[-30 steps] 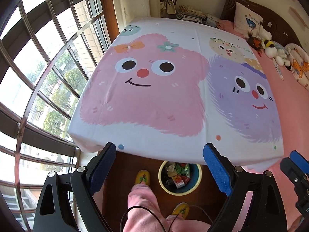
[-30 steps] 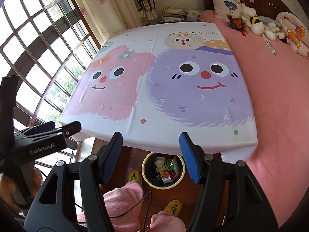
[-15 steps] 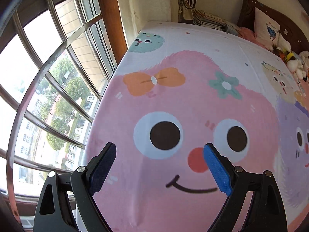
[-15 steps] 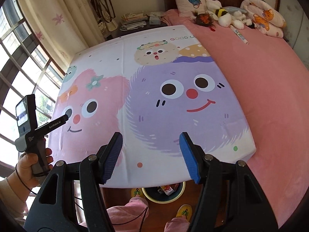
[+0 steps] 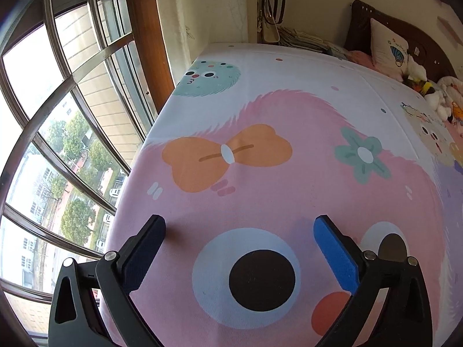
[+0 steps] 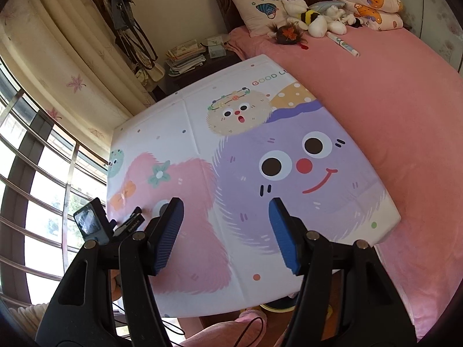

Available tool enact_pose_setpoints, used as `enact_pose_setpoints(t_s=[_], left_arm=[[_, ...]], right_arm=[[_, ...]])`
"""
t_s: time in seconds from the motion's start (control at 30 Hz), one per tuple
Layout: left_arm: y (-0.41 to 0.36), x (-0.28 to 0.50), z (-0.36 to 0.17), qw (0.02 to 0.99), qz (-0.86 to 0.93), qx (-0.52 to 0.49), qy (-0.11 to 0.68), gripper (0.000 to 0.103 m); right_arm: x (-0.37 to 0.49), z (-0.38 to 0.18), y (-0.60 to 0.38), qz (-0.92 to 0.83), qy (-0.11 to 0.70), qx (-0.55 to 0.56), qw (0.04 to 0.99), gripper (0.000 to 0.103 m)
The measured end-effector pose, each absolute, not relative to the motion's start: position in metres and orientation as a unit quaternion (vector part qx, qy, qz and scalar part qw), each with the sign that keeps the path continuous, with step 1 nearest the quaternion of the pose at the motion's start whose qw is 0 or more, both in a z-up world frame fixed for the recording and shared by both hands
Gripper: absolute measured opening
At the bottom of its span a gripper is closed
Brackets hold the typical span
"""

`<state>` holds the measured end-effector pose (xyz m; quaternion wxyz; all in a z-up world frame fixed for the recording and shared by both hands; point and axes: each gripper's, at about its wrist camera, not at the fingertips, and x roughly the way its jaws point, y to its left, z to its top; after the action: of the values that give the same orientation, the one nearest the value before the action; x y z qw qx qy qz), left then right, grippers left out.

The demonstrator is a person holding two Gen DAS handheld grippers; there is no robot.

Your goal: Collect trash

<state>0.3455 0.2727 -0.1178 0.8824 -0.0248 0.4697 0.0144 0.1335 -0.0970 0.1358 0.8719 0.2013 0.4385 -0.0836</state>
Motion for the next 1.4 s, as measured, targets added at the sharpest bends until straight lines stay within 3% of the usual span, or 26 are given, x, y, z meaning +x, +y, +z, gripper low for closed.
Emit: enact_pose_setpoints(t_s=[0.67,0.87,1.07,1.2,1.4], left_arm=[[0.263,0.332,-0.114,0.889,0.031,-0.033,0.456,0.102],[0.264,0.331,-0.114,0.889,0.031,-0.034,0.455,0.102],[0.264,0.330,-0.113,0.889,0.031,-0.034,0.455,0.102],[0.264,0.331,-0.114,0.889,0.031,-0.034,0.455,0.102],[0.264,0.331,-0.113,0.889,0.031,-0.034,0.455,0.102]], right_arm=[[0.163,0.182,-0.006,0.079,0.469,0.190,0.859,0.060],[0.165,0.189,0.053,0.123,0.490,0.125,0.854,0.062],[0.159,0.196,0.128,0.089,0.481,-0.045,0.871,0.062],[0.159,0.196,0.145,0.076,0.487,-0.100,0.864,0.062],[0.169,0.192,0.177,0.170,0.462,-0.174,0.853,0.062]])
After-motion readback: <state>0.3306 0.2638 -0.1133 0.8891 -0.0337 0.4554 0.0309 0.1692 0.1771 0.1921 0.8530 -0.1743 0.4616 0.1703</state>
